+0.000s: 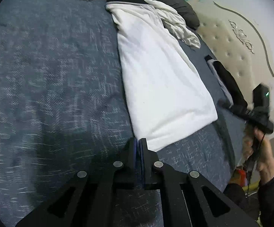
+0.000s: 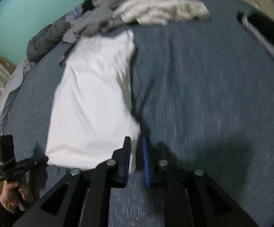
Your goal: Fold clothes
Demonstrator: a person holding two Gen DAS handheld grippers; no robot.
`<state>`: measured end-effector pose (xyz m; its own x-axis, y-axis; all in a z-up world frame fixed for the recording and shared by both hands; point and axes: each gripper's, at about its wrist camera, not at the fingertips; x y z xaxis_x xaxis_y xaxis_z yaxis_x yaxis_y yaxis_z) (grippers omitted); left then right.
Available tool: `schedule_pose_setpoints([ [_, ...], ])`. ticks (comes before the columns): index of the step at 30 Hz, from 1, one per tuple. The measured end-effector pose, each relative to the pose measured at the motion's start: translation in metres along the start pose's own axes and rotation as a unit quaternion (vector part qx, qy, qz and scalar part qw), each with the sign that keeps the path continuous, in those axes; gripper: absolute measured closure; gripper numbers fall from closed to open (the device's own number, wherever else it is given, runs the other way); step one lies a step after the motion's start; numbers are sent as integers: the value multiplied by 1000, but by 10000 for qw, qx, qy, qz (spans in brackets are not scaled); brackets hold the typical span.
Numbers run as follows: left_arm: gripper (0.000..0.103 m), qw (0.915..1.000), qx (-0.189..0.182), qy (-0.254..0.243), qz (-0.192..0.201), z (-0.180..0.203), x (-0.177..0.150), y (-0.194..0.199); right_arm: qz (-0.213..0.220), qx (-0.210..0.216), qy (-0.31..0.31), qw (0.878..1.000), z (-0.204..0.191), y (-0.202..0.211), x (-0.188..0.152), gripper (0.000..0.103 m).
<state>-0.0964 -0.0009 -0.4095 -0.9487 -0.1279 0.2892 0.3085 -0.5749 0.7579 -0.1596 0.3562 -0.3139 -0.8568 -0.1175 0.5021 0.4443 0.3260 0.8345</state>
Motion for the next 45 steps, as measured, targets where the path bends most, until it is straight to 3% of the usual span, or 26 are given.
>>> schedule_pose_setpoints([
  [1, 90, 9999, 53, -26, 93, 2, 3, 5, 96, 4, 132, 9999, -2, 4, 14, 76],
  [4, 68, 9992, 166, -148, 346, 9, 9, 15, 309, 176, 435, 9984, -7, 3, 55, 72],
  [10, 67, 9977, 388, -376, 412, 12, 17, 5, 102, 141, 1040, 9944, -27, -47, 129, 72],
  [15, 67, 9960, 589, -524, 418, 11, 23, -2, -25, -27, 1519, 9884, -39, -83, 160, 72],
  [20, 67, 9949, 685, -617, 403, 12, 27, -9, -253, -307, 2111, 9767, -44, -114, 178, 72],
  [28, 67, 9938, 750, -746, 337, 14, 27, -19, -613, -573, 2289, 9698, -36, -153, 193, 72],
  [29, 67, 9937, 758, -757, 330, 14, 26, -20, -640, -584, 2311, 9691, -36, -156, 193, 74],
  [31, 67, 9938, 751, -749, 322, 13, 27, -21, -646, -570, 2333, 9686, -35, -159, 194, 93],
  [33, 67, 9940, 742, -733, 317, 12, 28, -21, -556, -579, 2308, 9697, -34, -158, 196, 99],
  [39, 67, 9941, 741, -735, 310, 10, 27, -22, -282, -947, 1979, 9752, -19, -151, 210, 101],
  [45, 67, 9940, 760, -732, 286, 7, 31, -24, -507, -1166, 1643, 9782, -5, -165, 216, 101],
])
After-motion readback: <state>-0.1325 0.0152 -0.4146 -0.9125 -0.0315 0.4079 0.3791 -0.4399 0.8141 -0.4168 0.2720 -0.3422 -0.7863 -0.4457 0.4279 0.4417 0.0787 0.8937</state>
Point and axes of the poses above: each gripper's, at about its wrist camera, not at the fingertips, and y roughly against the way its jaws point, z to its right, x to its top, and after that the axes turned 9 degrees about y, right-handed
